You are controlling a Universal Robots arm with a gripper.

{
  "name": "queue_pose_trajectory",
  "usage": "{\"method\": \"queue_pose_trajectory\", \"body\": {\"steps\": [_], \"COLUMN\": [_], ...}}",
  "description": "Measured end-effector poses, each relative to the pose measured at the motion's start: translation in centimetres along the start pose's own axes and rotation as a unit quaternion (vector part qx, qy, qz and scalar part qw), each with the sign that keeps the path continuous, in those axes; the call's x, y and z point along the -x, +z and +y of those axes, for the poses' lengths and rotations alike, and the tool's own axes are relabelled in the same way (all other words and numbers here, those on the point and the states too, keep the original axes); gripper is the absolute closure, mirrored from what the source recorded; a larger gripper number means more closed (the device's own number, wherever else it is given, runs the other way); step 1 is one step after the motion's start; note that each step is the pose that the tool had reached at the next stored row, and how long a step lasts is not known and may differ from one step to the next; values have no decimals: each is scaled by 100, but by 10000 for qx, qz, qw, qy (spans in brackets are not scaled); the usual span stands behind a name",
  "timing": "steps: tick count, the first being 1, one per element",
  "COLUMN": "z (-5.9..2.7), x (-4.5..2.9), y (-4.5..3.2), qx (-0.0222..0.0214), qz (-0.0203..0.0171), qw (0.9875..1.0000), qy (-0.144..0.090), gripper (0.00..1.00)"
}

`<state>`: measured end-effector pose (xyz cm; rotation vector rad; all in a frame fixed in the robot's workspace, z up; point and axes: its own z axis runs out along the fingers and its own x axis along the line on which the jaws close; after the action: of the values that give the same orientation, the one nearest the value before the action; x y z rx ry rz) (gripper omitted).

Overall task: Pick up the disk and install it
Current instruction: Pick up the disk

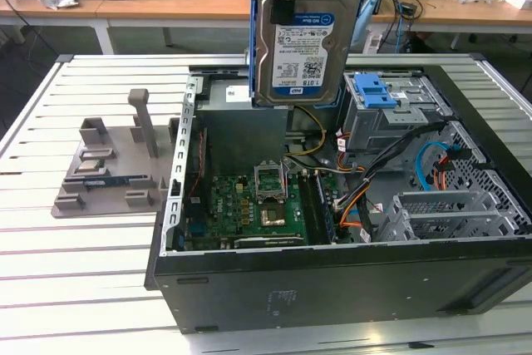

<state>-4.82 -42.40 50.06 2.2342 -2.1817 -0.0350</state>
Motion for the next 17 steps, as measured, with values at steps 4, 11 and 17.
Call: {"method": "queue_pose_trajectory", "body": {"steps": [4, 11, 17], "z": [-9, -24, -40], "x": [-56, -114, -162], "y": [3, 6, 10], "qx": [0, 0, 0], "qz": [0, 0, 0], "qw": [10000, 10000, 10000], "qy": [0, 0, 0], "gripper": [63, 63, 63]}}
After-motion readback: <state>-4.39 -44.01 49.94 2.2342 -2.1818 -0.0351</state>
